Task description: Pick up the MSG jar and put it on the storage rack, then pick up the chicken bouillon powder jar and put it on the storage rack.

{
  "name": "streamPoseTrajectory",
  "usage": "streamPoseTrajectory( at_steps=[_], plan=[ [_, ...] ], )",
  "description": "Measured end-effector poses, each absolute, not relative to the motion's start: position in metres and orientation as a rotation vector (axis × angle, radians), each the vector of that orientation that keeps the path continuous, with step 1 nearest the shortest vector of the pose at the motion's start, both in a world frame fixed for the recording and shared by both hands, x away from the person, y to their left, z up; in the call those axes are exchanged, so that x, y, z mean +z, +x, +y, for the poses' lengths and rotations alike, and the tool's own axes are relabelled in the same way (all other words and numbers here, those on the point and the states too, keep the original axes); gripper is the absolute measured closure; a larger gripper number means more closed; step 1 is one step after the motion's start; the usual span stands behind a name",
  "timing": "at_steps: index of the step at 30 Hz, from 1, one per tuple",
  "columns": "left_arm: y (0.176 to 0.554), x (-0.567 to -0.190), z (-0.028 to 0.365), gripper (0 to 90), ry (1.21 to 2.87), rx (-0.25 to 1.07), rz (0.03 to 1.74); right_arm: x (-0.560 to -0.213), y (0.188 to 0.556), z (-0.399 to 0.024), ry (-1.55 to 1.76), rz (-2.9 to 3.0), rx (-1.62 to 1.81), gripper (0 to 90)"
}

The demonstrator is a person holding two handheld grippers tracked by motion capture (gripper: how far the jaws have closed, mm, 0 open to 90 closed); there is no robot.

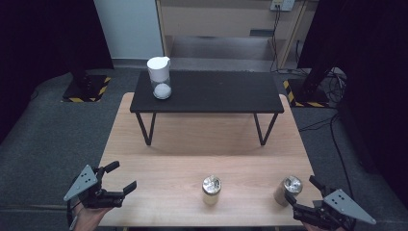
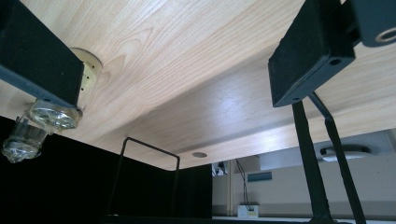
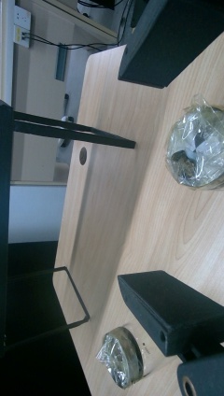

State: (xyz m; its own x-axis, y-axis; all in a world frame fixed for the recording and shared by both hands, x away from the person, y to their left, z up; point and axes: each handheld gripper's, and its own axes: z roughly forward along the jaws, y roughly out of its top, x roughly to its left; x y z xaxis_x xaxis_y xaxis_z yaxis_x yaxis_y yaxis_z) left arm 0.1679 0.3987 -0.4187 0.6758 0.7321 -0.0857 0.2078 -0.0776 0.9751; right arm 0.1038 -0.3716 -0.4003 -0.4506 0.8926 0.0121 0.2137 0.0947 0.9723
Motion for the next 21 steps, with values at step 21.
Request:
streamPoseTrajectory(
  at_steps=[21],
  plan=[
    [0.1691, -0.4185, 0.398, 2.5, 1.641, 0.513, 0.785, -0.3943, 0.1057, -0.3727, 1.044, 1.79, 1.435, 4.3]
  ],
)
